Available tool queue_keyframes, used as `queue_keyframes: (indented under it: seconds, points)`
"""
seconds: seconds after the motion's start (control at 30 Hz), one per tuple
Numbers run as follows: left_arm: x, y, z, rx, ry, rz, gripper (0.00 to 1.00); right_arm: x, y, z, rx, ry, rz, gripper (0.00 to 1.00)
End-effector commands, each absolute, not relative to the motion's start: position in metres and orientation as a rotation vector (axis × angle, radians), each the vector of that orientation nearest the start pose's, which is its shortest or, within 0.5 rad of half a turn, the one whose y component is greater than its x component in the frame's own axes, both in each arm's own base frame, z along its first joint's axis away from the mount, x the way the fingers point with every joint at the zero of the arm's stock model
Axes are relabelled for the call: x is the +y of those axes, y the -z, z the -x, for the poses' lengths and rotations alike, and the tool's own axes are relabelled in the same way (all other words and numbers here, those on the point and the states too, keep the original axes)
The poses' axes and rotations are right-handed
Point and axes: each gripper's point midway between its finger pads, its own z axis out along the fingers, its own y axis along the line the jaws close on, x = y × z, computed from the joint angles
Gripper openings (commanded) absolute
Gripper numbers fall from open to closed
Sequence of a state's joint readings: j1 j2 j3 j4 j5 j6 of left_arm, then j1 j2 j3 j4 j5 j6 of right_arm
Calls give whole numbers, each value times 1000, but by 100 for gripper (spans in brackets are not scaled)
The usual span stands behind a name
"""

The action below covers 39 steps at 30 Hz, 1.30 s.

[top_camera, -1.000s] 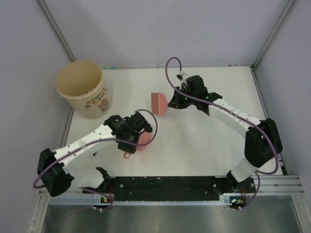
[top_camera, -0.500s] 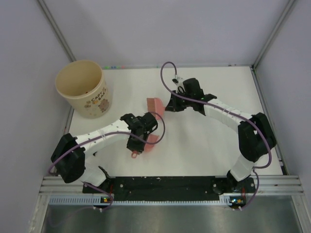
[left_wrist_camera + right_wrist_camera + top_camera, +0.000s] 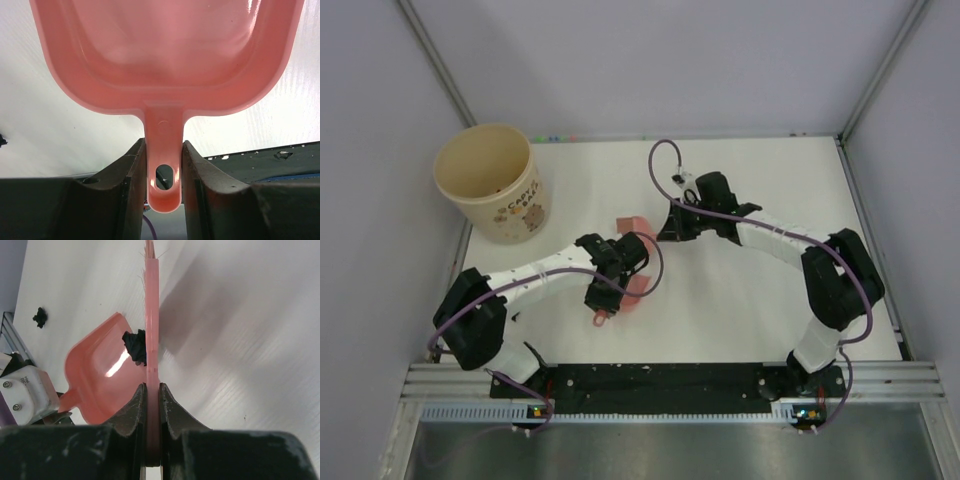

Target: Sweep away the paper scraps from the table

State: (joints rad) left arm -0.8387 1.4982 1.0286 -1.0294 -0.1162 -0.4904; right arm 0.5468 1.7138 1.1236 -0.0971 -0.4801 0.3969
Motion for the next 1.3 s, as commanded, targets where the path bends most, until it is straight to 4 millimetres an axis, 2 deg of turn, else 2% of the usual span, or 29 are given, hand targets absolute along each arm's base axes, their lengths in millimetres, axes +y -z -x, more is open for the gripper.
queue_keyframes:
  seconds: [0.0, 0.1, 0.33, 0.6, 0.7, 0.83, 0.97, 1.1, 1.27]
  points:
    - [-179, -72, -160, 2938, -20, -533, 0, 322, -130, -330, 2265, -1113, 494, 0]
    - [-179, -73, -160, 2934, -11, -527, 0, 324, -132, -324, 2277, -1144, 508, 0]
    - [-178, -72, -157, 2930, 5, -505, 0, 324, -139, -291, 2344, -1197, 561, 0]
    - [-177, -72, -155, 2917, 36, -467, 0, 315, -170, -255, 2336, -1266, 585, 0]
    - [-176, -74, -156, 2904, 36, -460, 0, 306, -178, -252, 2338, -1214, 565, 0]
    - [-176, -80, -156, 2878, 60, -439, 0, 290, -189, -257, 2334, -1081, 521, 0]
    - [-169, -92, -158, 2837, 47, -402, 0, 274, -208, -269, 2316, -942, 427, 0]
    - [-161, -106, -161, 2795, 18, -363, 0, 261, -230, -272, 2270, -882, 333, 0]
    - [-160, -124, -159, 2775, 56, -327, 0, 230, -242, -268, 2231, -762, 190, 0]
